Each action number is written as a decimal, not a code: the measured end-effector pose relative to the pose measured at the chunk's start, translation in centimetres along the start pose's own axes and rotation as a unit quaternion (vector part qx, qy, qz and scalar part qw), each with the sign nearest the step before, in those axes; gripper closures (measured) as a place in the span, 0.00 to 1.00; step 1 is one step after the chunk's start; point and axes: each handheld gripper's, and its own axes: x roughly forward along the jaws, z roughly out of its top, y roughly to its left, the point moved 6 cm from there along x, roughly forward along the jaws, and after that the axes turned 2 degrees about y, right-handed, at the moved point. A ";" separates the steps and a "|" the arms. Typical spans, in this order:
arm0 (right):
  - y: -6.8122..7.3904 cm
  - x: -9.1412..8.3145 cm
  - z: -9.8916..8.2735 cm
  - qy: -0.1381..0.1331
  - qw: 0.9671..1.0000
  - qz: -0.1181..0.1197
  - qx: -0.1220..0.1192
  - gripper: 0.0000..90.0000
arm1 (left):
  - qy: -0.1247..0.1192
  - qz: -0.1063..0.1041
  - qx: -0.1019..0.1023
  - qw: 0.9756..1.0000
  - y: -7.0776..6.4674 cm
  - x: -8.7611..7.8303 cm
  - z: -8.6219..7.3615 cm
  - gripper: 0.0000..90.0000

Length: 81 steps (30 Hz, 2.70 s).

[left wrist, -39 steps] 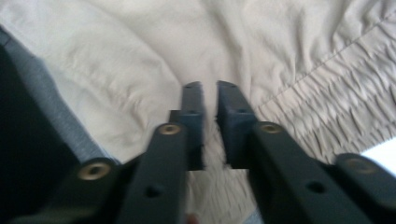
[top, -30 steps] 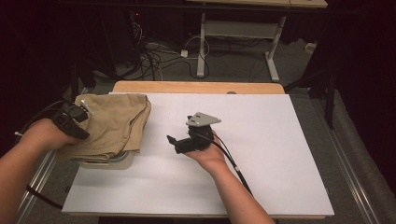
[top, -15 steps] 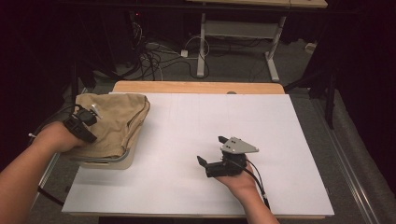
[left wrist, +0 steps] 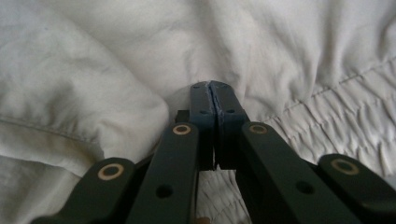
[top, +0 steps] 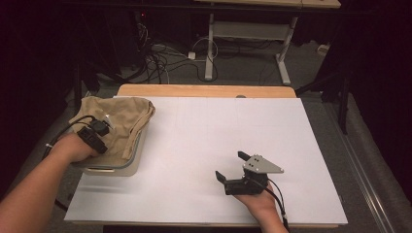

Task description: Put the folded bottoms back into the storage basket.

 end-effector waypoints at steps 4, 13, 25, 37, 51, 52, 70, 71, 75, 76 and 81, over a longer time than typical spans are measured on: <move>0.0 0.0 -0.5 0.007 1.000 -0.002 0.000 0.01 | -0.005 -0.003 -0.005 1.000 0.1 0.1 0.0 0.97; 0.0 -0.5 -0.5 -0.001 1.000 -0.007 0.005 0.01 | -0.041 -0.006 -0.008 0.999 -0.5 -1.8 0.4 0.97; -0.3 -1.0 -0.7 -0.004 1.000 -0.014 0.005 0.01 | -0.140 -0.010 -0.004 0.990 -2.3 -3.8 5.1 0.96; -1.0 -1.6 -1.4 -0.002 1.000 -0.023 0.003 0.01 | -0.225 -0.008 -0.022 0.974 -1.7 -4.0 9.8 0.96; -1.7 -3.3 -3.0 0.001 0.999 -0.030 0.014 0.01 | -0.289 -0.042 -0.075 0.953 -0.3 -3.2 13.3 0.96; -1.7 -3.4 -3.0 -0.002 0.999 -0.030 0.016 0.01 | -0.290 -0.041 -0.076 0.953 -0.2 -3.1 13.4 0.96; -1.3 -2.6 -3.4 0.011 1.000 -0.026 0.007 0.02 | -0.231 -0.049 -0.063 0.970 -1.1 1.6 13.6 0.97; -1.3 -2.6 -3.4 0.011 1.000 -0.027 0.006 0.02 | -0.231 -0.050 -0.065 0.969 -1.1 1.6 13.6 0.97; -1.4 -2.7 -3.4 0.009 1.000 -0.028 0.007 0.02 | -0.229 -0.055 -0.068 0.969 -1.1 1.5 13.6 0.97; -1.4 -2.8 -3.4 0.009 1.000 -0.029 0.006 0.02 | -0.225 -0.058 -0.072 0.970 -1.0 1.4 13.5 0.97; -1.5 -2.8 -3.3 0.007 1.000 -0.029 0.003 0.03 | -0.247 -0.052 -0.074 0.965 -1.0 0.0 12.6 0.97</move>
